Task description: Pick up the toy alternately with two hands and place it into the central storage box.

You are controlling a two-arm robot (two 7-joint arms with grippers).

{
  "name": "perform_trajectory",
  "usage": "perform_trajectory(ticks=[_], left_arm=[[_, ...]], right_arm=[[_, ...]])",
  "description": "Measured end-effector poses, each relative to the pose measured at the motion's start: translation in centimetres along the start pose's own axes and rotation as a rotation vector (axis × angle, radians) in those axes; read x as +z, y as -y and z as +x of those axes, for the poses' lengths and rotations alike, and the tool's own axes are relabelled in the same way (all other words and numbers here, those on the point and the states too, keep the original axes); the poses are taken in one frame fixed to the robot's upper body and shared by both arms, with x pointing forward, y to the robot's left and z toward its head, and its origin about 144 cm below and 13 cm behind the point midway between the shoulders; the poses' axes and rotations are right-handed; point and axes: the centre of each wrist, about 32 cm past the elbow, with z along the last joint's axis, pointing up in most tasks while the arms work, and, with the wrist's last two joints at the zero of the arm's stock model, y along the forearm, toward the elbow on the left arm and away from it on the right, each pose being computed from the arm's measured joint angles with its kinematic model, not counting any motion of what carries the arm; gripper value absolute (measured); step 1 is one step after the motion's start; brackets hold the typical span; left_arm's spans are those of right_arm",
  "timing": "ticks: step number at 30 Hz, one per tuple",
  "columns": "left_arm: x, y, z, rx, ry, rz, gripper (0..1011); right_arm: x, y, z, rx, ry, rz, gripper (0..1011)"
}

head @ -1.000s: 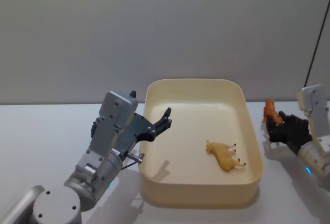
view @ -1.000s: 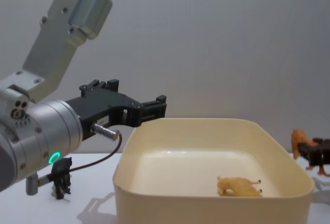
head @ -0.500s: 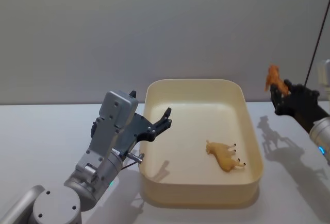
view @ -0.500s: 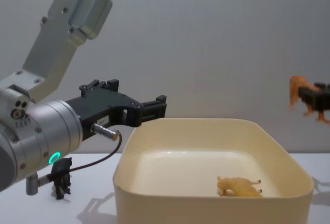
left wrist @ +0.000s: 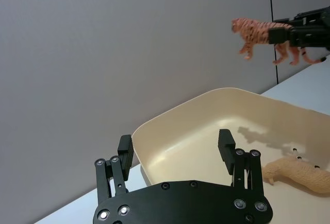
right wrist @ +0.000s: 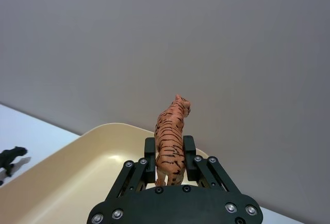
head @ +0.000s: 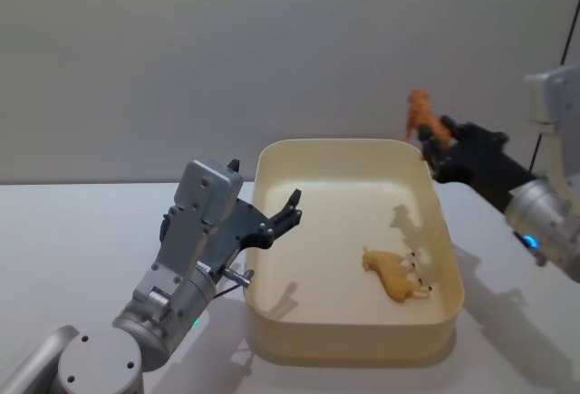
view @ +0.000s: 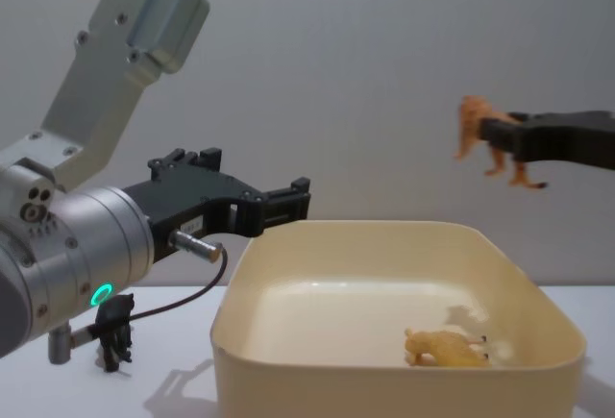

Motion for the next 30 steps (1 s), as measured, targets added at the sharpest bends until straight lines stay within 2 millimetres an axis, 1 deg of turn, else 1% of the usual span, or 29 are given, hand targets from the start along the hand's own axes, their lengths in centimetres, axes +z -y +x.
perform_trajectory(ticks=[3, 6, 7, 8, 9, 12, 13, 15, 16, 17, 18, 20, 21, 22, 24, 25, 27, 28, 30], left_arm=[[0.0, 0.0, 0.0, 0.000, 0.000, 0.000, 1001], [0.0, 0.0, 0.0, 0.000, 0.000, 0.000, 1001], [0.0, 0.0, 0.0, 0.000, 0.000, 0.000, 1001], [0.0, 0.0, 0.0, 0.000, 0.000, 0.000, 1001], [0.0, 0.0, 0.0, 0.000, 0.000, 0.000, 1001], [0.0, 0.0, 0.0, 0.000, 0.000, 0.000, 1001], [0.0, 0.0, 0.0, 0.000, 0.000, 0.000, 1001], [0.0, 0.0, 0.0, 0.000, 0.000, 0.000, 1001], [0.0, 0.0, 0.0, 0.000, 0.000, 0.000, 1001], [0.0, 0.0, 0.0, 0.000, 0.000, 0.000, 1001], [0.0, 0.0, 0.0, 0.000, 0.000, 0.000, 1001], [0.0, 0.0, 0.0, 0.000, 0.000, 0.000, 1001], [0.0, 0.0, 0.0, 0.000, 0.000, 0.000, 1001], [0.0, 0.0, 0.0, 0.000, 0.000, 0.000, 1001], [0.0, 0.0, 0.0, 0.000, 0.000, 0.000, 1001], [0.0, 0.0, 0.0, 0.000, 0.000, 0.000, 1001], [0.0, 0.0, 0.0, 0.000, 0.000, 0.000, 1001], [0.0, 0.0, 0.0, 0.000, 0.000, 0.000, 1001], [0.0, 0.0, 0.0, 0.000, 0.000, 0.000, 1001]], right_arm=[[0.0, -1.1, -0.5, 0.042, -0.005, -0.001, 302], [-0.3, -2.2, -1.1, 0.083, -0.008, -0.008, 358], [-0.3, -2.4, -1.2, 0.091, -0.008, -0.009, 418], [-0.4, -2.7, -1.3, 0.100, -0.008, -0.010, 438], [-0.4, -3.1, -1.5, 0.113, -0.009, -0.011, 499], [-0.5, -3.6, -1.8, 0.133, -0.009, -0.013, 531], [-0.5, -3.9, -1.9, 0.143, -0.009, -0.013, 598], [-0.5, -4.1, -2.0, 0.152, -0.009, -0.013, 638], [-0.5, -4.2, -2.1, 0.156, -0.009, -0.013, 701], [-0.5, -4.2, -2.1, 0.157, -0.008, -0.013, 717], [-0.5, -4.2, -2.1, 0.158, -0.008, -0.011, 775], [-0.5, -4.1, -1.9, 0.156, -0.006, -0.010, 808], [-0.4, -3.9, -1.7, 0.150, -0.004, -0.006, 847], [-0.4, -3.9, -1.7, 0.150, -0.004, -0.006, 847], [-0.4, -3.5, -1.3, 0.137, -0.003, 0.000, 909], [-0.3, -3.1, -0.9, 0.124, -0.001, 0.003, 962], [-0.3, -2.4, -0.3, 0.105, -0.001, 0.009, 974], [-0.3, -2.4, -0.3, 0.105, -0.001, 0.009, 1001], [-0.2, -1.5, 0.4, 0.083, 0.002, 0.014, 1001]])
